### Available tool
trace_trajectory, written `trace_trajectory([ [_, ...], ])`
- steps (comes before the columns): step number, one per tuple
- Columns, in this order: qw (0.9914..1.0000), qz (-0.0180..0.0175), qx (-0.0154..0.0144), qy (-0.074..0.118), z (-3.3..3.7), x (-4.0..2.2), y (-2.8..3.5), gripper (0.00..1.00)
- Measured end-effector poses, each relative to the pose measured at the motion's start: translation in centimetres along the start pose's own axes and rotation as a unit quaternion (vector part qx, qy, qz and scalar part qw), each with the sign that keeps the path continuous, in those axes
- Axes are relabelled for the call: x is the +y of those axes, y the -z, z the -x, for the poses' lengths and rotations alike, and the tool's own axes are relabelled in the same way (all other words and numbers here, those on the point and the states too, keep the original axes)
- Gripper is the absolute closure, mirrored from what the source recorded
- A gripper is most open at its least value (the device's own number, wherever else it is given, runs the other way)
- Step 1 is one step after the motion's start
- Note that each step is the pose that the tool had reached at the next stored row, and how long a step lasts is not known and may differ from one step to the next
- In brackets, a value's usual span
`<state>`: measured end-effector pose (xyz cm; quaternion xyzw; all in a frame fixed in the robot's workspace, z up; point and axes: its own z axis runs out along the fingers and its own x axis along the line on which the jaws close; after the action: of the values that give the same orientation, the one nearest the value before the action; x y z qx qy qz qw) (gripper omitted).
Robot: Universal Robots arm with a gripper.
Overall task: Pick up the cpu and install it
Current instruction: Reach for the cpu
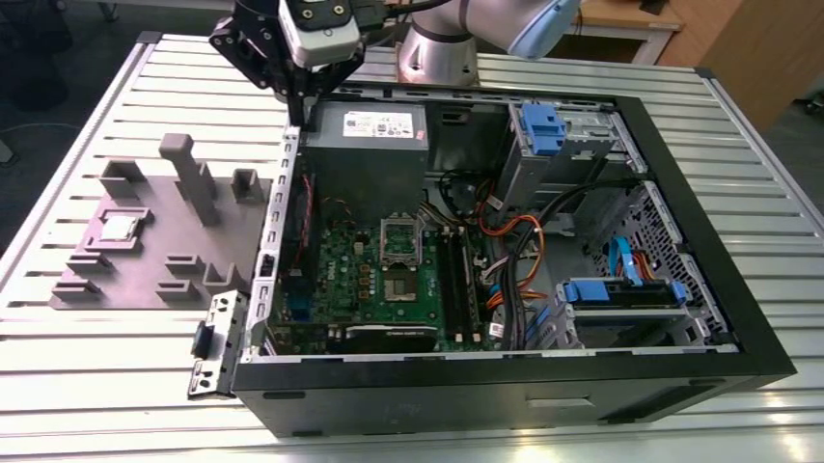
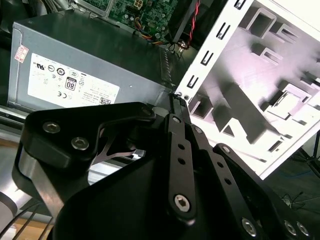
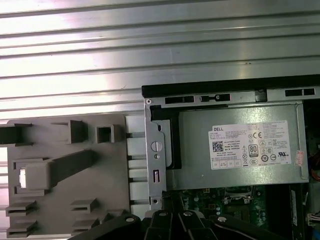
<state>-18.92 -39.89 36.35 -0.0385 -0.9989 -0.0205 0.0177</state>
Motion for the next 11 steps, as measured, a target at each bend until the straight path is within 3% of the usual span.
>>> trace_trajectory([
  [11,1.00000,-0.0001,0.0016,0.000,-0.31,-0.03,-0.18,0.89],
])
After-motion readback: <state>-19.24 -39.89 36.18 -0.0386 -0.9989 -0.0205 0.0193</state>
